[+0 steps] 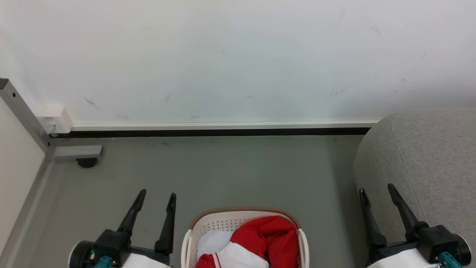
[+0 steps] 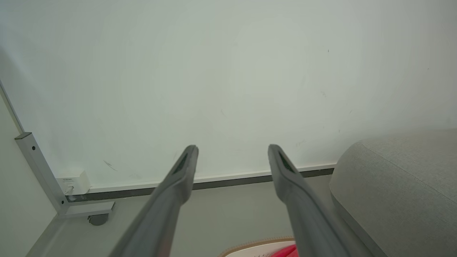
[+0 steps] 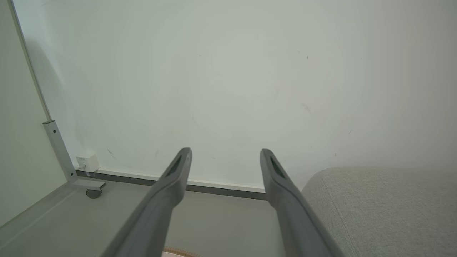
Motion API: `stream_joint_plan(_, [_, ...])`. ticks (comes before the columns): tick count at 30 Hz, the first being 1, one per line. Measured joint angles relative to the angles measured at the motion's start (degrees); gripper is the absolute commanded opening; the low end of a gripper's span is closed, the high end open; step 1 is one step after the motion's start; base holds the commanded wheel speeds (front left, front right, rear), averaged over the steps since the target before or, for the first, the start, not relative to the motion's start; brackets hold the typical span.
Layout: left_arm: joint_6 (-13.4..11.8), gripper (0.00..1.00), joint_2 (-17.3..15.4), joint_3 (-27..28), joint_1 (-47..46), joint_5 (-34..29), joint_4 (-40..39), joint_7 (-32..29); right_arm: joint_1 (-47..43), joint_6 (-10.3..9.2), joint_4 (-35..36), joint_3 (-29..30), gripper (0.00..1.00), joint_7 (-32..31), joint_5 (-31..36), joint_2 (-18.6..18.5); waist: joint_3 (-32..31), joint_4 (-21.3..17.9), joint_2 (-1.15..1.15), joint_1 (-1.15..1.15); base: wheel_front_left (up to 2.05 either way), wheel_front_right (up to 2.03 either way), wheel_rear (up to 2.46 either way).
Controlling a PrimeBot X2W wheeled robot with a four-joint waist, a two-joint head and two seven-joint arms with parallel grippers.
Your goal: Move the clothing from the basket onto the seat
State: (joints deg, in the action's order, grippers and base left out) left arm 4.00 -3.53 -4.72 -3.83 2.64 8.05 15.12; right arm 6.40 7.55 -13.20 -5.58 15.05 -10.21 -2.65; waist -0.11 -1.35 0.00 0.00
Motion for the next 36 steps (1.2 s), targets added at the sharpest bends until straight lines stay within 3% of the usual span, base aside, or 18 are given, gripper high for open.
stream_joint_plan(36, [0.77, 1.0, 0.68, 1.67, -0.04, 0.91, 1.07, 0.0, 0.39, 0.0, -0.36, -0.98, 1.0, 0.02, -0.82, -0.02, 0.62, -1.56, 0.0, 0.0, 0.0, 0.0, 0.0])
